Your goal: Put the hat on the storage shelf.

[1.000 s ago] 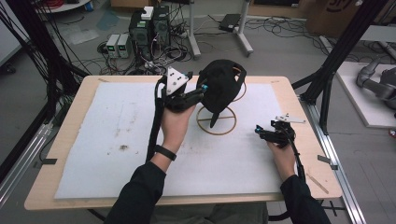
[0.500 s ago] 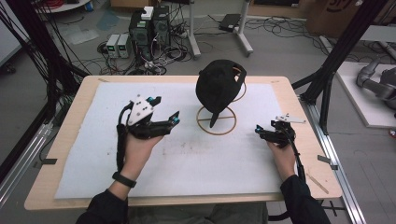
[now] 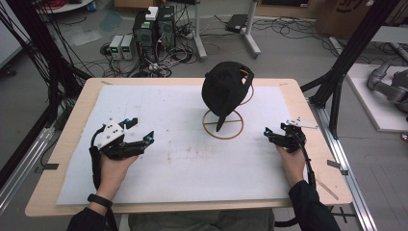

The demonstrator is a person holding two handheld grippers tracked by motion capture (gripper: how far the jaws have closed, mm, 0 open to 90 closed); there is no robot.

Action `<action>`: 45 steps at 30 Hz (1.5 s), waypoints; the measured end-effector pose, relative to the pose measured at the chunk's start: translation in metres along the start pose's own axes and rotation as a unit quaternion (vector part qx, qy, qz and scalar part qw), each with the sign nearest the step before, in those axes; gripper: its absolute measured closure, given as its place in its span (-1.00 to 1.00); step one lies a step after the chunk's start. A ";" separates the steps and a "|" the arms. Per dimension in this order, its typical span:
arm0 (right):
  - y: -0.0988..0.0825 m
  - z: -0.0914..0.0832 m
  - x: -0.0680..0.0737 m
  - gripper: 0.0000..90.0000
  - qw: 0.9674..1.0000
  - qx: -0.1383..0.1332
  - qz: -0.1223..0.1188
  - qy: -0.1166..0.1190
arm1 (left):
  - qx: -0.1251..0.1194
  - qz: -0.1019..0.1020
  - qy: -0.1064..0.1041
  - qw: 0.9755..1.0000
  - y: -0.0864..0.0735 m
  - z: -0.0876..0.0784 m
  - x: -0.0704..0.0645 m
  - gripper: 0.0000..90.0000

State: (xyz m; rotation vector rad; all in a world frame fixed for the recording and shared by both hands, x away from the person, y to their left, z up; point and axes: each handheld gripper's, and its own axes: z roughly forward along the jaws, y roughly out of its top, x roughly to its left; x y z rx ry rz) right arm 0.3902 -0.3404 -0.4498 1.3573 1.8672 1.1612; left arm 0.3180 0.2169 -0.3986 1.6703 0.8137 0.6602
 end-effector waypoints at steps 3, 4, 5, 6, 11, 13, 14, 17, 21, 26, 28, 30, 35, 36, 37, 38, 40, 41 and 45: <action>0.000 -0.001 0.001 -0.44 1.000 -0.005 -0.002 -0.002 | 0.006 -0.003 -0.003 1.000 -0.008 -0.002 0.009 -0.59; 0.000 -0.001 0.001 -0.44 1.000 -0.006 -0.003 -0.002 | 0.004 -0.004 -0.003 1.000 -0.011 -0.003 0.012 -0.59; 0.000 -0.001 0.001 -0.44 1.000 -0.008 -0.004 -0.003 | 0.003 -0.006 0.001 1.000 -0.014 -0.004 0.014 -0.59; 0.000 -0.001 0.001 -0.44 1.000 -0.007 -0.005 -0.004 | 0.004 -0.009 0.002 1.000 -0.016 -0.004 0.016 -0.59; 0.000 -0.001 0.001 -0.44 1.000 -0.005 -0.003 -0.003 | 0.011 -0.007 0.002 1.000 -0.024 -0.003 0.020 -0.60; 0.000 -0.001 0.001 -0.44 1.000 -0.003 -0.003 -0.004 | 0.017 -0.008 -0.001 1.000 -0.028 -0.002 0.020 -0.60; 0.000 -0.001 0.001 -0.44 1.000 -0.002 -0.002 -0.003 | 0.021 -0.007 -0.003 1.000 -0.028 -0.001 0.020 -0.60; -0.001 -0.002 0.002 -0.45 1.000 0.001 -0.005 -0.006 | 0.022 -0.002 -0.011 1.000 -0.031 0.002 0.019 -0.60; -0.001 -0.002 0.003 -0.45 1.000 0.002 -0.007 -0.007 | 0.025 0.000 -0.011 1.000 -0.032 0.004 0.018 -0.60; -0.001 -0.003 0.003 -0.45 1.000 0.003 -0.005 -0.006 | 0.029 -0.002 -0.008 1.000 -0.032 0.006 0.018 -0.59; -0.001 -0.003 0.003 -0.45 1.000 0.003 -0.006 -0.006 | 0.030 -0.002 -0.006 1.000 -0.032 0.006 0.018 -0.59; -0.002 -0.003 0.003 -0.45 1.000 0.003 -0.007 -0.007 | 0.033 0.000 -0.006 0.999 -0.032 0.005 0.019 -0.59; -0.002 -0.003 0.004 -0.45 1.000 0.005 -0.008 -0.007 | 0.038 -0.001 0.000 0.999 -0.035 0.004 0.020 -0.57; -0.002 -0.003 0.004 -0.45 1.000 0.006 -0.009 -0.007 | 0.039 -0.001 0.001 0.999 -0.036 0.003 0.021 -0.57; -0.002 -0.002 0.004 -0.45 1.000 0.006 -0.010 -0.007 | 0.039 -0.002 0.002 0.999 -0.036 0.003 0.022 -0.57; -0.002 -0.002 0.004 -0.45 1.000 0.006 -0.010 -0.007 | 0.037 -0.004 0.005 0.999 -0.036 0.002 0.023 -0.57; -0.002 -0.001 0.003 -0.45 1.000 0.006 -0.011 -0.007 | 0.039 -0.004 0.007 0.999 -0.037 0.001 0.024 -0.57; -0.002 -0.001 0.003 -0.45 1.000 0.007 -0.010 -0.006 | 0.039 -0.004 0.008 0.999 -0.037 0.000 0.025 -0.57; -0.002 -0.001 0.003 -0.45 1.000 0.007 -0.009 -0.006 | 0.043 -0.004 0.015 0.999 -0.039 0.000 0.027 -0.56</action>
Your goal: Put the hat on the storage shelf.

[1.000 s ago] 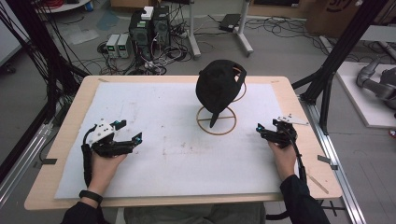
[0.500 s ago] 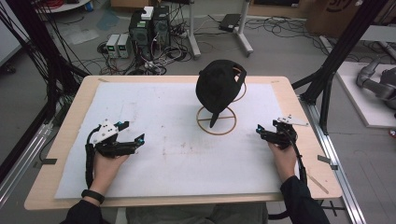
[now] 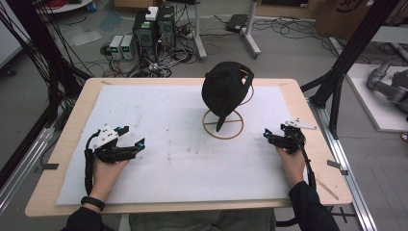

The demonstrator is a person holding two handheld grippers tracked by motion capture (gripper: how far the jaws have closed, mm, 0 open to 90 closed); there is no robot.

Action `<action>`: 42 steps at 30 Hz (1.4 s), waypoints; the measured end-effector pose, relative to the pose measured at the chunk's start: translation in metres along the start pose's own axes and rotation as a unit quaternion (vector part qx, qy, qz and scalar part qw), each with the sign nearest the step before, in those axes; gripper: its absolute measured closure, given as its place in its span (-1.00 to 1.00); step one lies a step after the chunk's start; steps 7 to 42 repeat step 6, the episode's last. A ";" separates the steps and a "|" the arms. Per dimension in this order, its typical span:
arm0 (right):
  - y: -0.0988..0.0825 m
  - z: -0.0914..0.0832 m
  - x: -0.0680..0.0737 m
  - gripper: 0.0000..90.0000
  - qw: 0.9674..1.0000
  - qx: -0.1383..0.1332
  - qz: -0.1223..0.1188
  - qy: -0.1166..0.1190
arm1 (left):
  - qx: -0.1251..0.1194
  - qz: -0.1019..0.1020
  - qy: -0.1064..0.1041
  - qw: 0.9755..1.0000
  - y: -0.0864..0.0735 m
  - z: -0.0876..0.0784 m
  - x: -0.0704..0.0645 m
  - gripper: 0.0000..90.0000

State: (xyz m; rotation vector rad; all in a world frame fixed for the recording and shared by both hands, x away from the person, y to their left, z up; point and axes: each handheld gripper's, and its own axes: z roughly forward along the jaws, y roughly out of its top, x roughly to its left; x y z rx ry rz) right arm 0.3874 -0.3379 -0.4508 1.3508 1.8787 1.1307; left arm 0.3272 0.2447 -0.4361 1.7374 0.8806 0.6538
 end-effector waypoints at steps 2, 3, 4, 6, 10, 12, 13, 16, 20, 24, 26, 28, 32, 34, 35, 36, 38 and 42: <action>0.000 0.000 0.000 -0.45 1.000 0.000 0.000 0.000 | 0.001 0.001 0.000 1.000 0.000 0.000 0.000 -0.56; 0.000 0.000 0.000 -0.45 1.000 0.000 -0.001 0.001 | 0.003 0.001 0.001 1.000 0.000 0.000 0.000 -0.56; 0.000 0.000 0.000 -0.45 1.000 0.002 0.001 0.002 | 0.004 0.002 0.001 1.000 -0.001 0.000 0.000 -0.56; 0.000 0.001 -0.001 -0.45 1.000 0.000 -0.002 0.001 | 0.005 0.004 0.001 1.000 -0.001 -0.001 0.000 -0.56; 0.000 0.001 -0.001 -0.45 1.000 0.000 -0.002 0.001 | 0.005 0.004 0.001 1.000 -0.001 -0.001 0.000 -0.56; 0.000 0.001 -0.001 -0.45 1.000 0.000 -0.002 0.001 | 0.005 0.004 0.001 1.000 -0.001 -0.001 0.000 -0.56; 0.000 0.001 -0.001 -0.45 1.000 0.000 -0.002 0.001 | 0.005 0.004 0.001 1.000 -0.001 -0.001 0.000 -0.56; 0.000 0.001 -0.001 -0.45 1.000 0.000 -0.002 0.001 | 0.005 0.004 0.001 1.000 -0.001 -0.001 0.000 -0.56; 0.000 0.001 -0.001 -0.45 1.000 0.000 -0.002 0.001 | 0.005 0.004 0.001 1.000 -0.001 -0.001 0.000 -0.56; 0.000 0.001 -0.001 -0.45 1.000 0.000 -0.002 0.001 | 0.005 0.004 0.001 1.000 -0.001 -0.001 0.000 -0.56; 0.000 0.001 -0.001 -0.45 1.000 0.000 -0.002 0.001 | 0.005 0.004 0.001 1.000 -0.001 -0.001 0.000 -0.56; 0.000 0.001 -0.001 -0.45 1.000 0.000 -0.002 0.001 | 0.005 0.004 0.001 1.000 -0.001 -0.001 0.000 -0.56; 0.000 0.001 -0.001 -0.45 1.000 0.000 -0.002 0.001 | 0.005 0.004 0.001 1.000 -0.001 -0.001 0.000 -0.56; 0.000 0.001 -0.001 -0.45 1.000 0.000 -0.002 0.001 | 0.005 0.004 0.001 1.000 -0.001 -0.001 0.000 -0.56; 0.000 0.001 -0.001 -0.45 1.000 0.000 -0.002 0.001 | 0.005 0.004 0.001 1.000 -0.001 -0.001 0.000 -0.56; 0.000 0.001 -0.001 -0.45 1.000 0.000 -0.002 0.001 | 0.005 0.004 0.001 1.000 -0.001 -0.001 0.000 -0.56; 0.000 0.001 -0.001 -0.45 1.000 0.000 -0.002 0.001 | 0.005 0.004 0.001 1.000 -0.001 -0.001 0.000 -0.56; 0.000 0.001 -0.001 -0.45 1.000 0.000 -0.002 0.001 | 0.005 0.004 0.001 1.000 -0.001 -0.001 0.000 -0.56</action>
